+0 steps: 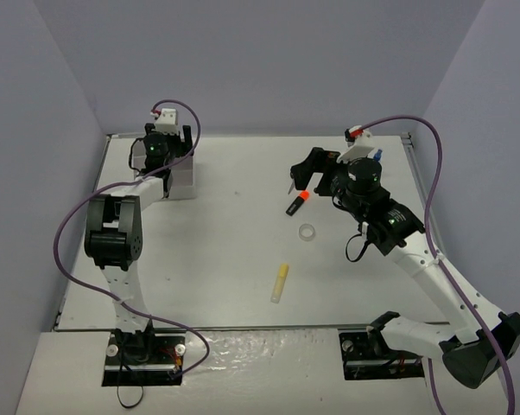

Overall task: Sort the stationery into containers
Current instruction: Place the pen in the storage box, then pick up the pen from the center of the board.

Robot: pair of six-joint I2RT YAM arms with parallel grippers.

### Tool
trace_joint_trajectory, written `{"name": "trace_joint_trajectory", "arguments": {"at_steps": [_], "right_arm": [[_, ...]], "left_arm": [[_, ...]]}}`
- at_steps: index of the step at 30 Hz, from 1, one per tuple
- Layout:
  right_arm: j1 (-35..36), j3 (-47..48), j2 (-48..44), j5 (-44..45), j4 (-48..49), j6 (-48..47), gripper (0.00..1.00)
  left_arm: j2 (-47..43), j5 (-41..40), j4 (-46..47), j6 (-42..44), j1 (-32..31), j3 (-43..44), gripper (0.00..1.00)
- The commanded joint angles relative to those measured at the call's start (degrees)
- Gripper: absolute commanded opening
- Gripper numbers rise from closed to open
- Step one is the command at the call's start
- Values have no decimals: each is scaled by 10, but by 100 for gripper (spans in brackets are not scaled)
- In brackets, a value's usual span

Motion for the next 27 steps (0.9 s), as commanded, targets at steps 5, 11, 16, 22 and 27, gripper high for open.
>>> {"name": "trace_joint_trajectory", "arguments": {"at_steps": [5, 11, 16, 22, 27], "right_arm": [[-4, 44, 14, 38, -25, 24, 95], [-8, 50, 23, 31, -59, 36, 95], [-14, 44, 25, 17, -62, 38, 96], [-20, 53, 45, -33, -68, 37, 97], [-32, 45, 62, -36, -69, 52, 97]], "left_arm": [[-106, 24, -303, 19, -1, 202, 74], [-179, 45, -502, 73, -1, 216, 73], [-240, 8, -684, 168, -8, 220, 73], [-298, -56, -877, 246, -6, 214, 74], [-327, -126, -995, 265, -6, 202, 74]]}}
